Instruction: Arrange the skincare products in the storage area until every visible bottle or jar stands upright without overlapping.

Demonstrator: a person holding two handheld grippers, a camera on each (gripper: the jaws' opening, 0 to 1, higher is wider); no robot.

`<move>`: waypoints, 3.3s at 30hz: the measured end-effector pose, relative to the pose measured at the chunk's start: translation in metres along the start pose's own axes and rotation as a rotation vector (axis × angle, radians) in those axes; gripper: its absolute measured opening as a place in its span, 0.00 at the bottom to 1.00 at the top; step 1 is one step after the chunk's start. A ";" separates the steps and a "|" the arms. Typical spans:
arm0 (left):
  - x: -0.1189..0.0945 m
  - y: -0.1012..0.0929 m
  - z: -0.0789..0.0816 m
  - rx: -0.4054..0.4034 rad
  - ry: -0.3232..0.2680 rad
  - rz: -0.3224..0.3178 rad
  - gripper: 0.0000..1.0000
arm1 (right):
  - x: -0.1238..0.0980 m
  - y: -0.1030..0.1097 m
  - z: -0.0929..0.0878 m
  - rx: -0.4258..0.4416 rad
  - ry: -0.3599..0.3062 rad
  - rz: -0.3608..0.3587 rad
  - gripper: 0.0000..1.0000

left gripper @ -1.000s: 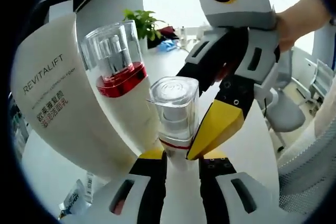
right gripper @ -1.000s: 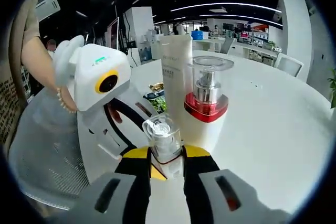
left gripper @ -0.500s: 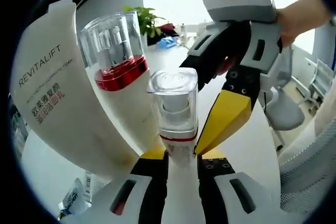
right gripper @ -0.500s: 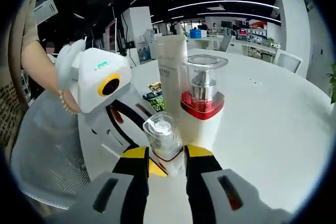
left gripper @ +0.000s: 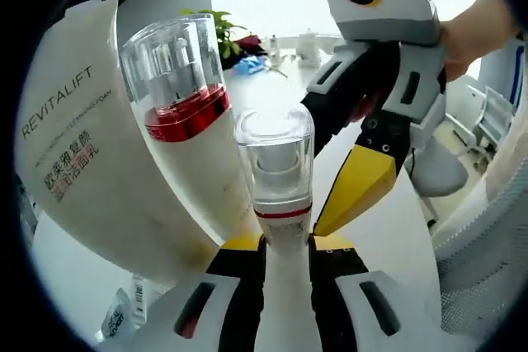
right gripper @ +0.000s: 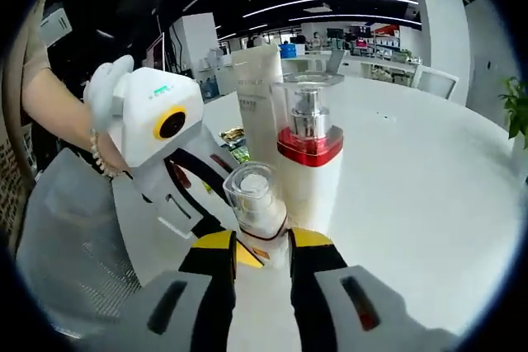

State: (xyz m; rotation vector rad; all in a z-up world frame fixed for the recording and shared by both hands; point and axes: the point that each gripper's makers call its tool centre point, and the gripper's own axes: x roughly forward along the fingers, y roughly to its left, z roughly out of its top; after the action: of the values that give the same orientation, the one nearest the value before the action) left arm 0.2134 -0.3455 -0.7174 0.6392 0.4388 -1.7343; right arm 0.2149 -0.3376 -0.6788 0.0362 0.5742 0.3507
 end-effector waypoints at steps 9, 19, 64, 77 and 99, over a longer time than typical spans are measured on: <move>0.000 -0.001 0.001 0.036 0.010 -0.065 0.16 | -0.004 0.004 -0.009 0.021 0.011 -0.028 0.26; -0.002 -0.002 0.002 0.048 0.018 -0.092 0.16 | -0.003 0.006 -0.012 0.031 0.018 -0.029 0.26; -0.139 -0.011 -0.025 -0.508 -0.123 0.253 0.82 | -0.046 0.029 0.002 0.066 -0.048 -0.149 0.73; -0.198 -0.019 -0.041 -0.658 -0.214 0.377 0.95 | -0.062 0.038 0.000 0.085 -0.073 -0.173 0.79; -0.236 -0.043 -0.062 -0.722 -0.231 0.455 0.97 | -0.082 0.050 0.005 0.140 -0.153 -0.184 0.97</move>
State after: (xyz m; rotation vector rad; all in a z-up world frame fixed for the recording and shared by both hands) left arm 0.2241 -0.1179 -0.6196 0.0051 0.6509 -1.0871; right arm 0.1376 -0.3181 -0.6248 0.1430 0.4462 0.1263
